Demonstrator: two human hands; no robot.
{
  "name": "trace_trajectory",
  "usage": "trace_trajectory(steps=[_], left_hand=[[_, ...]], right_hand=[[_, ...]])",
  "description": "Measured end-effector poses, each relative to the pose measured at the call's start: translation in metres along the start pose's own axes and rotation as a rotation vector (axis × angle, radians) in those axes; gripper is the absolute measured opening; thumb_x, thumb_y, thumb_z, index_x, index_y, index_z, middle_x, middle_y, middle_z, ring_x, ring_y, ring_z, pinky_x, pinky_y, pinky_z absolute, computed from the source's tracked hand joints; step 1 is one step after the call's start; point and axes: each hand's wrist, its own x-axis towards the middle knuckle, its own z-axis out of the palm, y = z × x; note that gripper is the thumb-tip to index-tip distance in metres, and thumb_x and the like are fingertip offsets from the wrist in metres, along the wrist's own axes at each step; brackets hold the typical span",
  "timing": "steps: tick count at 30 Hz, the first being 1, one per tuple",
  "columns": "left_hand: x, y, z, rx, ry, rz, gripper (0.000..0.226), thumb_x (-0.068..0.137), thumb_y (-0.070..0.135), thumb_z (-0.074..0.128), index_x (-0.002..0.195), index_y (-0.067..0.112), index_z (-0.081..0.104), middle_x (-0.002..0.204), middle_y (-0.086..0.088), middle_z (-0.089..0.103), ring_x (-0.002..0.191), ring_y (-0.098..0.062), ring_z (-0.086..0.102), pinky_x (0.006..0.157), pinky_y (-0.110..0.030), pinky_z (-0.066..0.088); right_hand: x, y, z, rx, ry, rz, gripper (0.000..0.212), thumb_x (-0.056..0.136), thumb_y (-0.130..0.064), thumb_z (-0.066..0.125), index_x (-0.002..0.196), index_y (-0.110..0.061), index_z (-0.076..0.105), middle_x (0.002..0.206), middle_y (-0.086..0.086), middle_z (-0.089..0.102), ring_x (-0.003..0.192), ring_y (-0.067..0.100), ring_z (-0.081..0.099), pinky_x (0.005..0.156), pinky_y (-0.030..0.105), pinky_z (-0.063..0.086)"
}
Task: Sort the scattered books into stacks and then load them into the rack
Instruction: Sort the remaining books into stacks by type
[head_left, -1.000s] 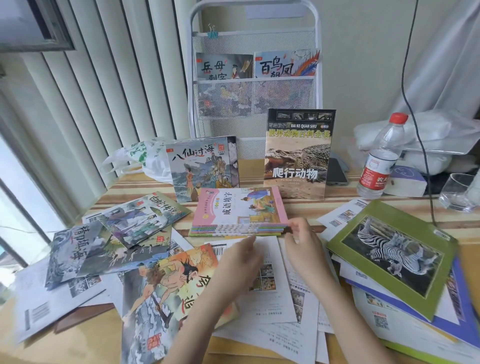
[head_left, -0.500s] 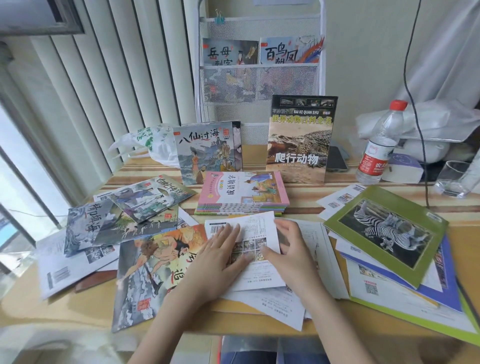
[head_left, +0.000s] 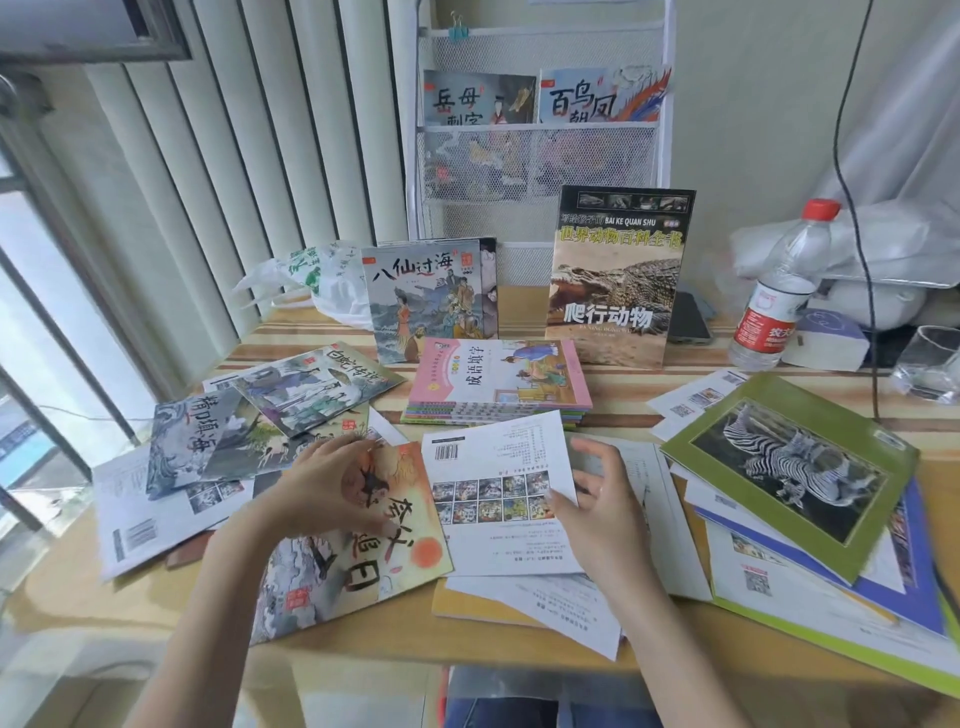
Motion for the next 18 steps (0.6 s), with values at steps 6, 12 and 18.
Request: trace_trajectory(steps=[6,12,18], left_hand=[[0.004,0.011,0.004,0.106,0.239,-0.118,0.085,0.053,0.072,0.070,0.122,0.029,0.045,0.134,0.000,0.038,0.125,-0.026,0.032,0.106,-0.044,0.028],[0.011,0.014,-0.005,-0.089,0.222,-0.181,0.083,0.053,0.064,0.077,0.110,0.016,0.040,0.104,-0.003,0.052,0.092,-0.023,0.052,0.072,-0.034,0.043],[0.010,0.013,-0.017,-0.264,0.380,-0.085,0.054,0.074,0.053,0.071,0.070,0.005,0.045,0.064,-0.007,0.047,0.061,-0.023,0.045,0.056,-0.031,0.029]], right_hand=[[-0.002,0.000,0.002,0.014,0.019,-0.007,0.040,0.088,-0.003,0.060,0.112,-0.032,0.045,0.093,-0.018,0.066,0.081,-0.007,0.065,0.067,0.025,0.054],[-0.005,-0.001,0.002,0.038,0.049,-0.041,0.037,0.089,-0.004,0.058,0.111,-0.031,0.048,0.095,-0.015,0.068,0.076,0.000,0.067,0.068,0.037,0.056],[-0.006,-0.001,0.002,0.111,0.112,-0.063,0.033,0.090,-0.002,0.056,0.107,-0.029,0.050,0.095,-0.013,0.069,0.077,0.001,0.066,0.064,0.031,0.054]])
